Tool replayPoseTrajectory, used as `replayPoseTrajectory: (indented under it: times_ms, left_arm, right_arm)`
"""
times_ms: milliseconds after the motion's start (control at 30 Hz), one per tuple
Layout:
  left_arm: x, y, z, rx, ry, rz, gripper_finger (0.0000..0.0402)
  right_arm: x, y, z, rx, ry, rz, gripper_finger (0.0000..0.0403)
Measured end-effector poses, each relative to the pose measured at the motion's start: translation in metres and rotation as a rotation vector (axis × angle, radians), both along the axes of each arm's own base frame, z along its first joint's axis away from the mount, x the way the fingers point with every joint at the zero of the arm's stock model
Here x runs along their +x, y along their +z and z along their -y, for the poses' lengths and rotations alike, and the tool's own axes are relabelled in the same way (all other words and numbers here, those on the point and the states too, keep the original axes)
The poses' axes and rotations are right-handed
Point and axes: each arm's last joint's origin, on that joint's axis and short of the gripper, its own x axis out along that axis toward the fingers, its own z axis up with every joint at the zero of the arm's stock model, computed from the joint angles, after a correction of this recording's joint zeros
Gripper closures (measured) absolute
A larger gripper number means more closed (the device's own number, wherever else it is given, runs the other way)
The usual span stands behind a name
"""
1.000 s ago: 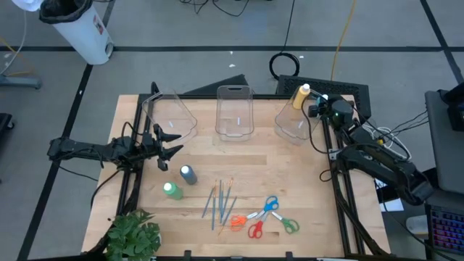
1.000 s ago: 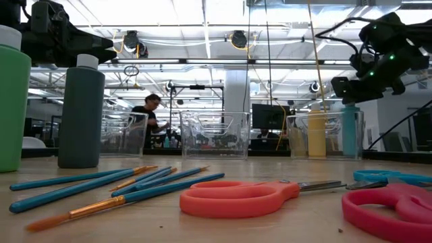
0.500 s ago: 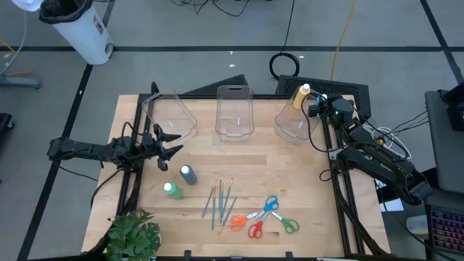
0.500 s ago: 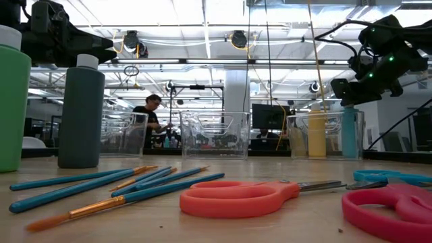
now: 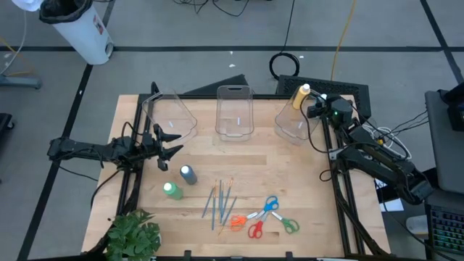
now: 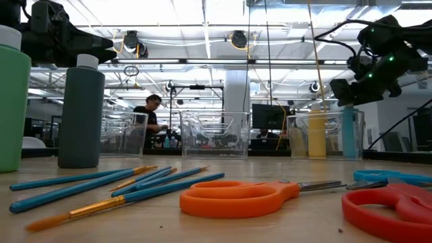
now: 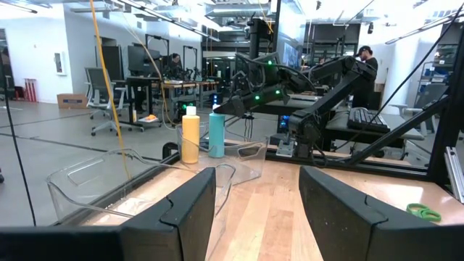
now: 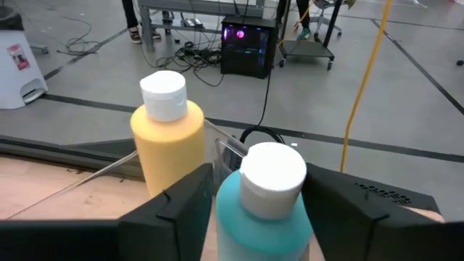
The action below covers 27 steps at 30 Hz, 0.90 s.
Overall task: Pick & Place Paint Supplies
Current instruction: Put the light blue paint bottle into the right transparent bin, then put the blue paint bottle into the right transparent bin
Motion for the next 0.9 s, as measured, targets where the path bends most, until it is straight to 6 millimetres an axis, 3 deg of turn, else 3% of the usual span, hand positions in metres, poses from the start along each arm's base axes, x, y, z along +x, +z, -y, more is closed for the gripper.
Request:
replayPoseTrajectory:
  times_ms: [533, 900]
  left_arm:
    - [0.0, 0.0, 0.0, 0.0, 0.0, 0.0, 0.0194]
    - [0.0, 0.0, 0.0, 0.0, 0.0, 0.0, 0.0195]
  right_arm:
    - [-0.004, 0.012, -0.011, -0.069, 0.087, 0.065, 0.0172]
    - [-0.001, 0.022, -0.023, -0.089, 0.399, 0.206, 0.0177]
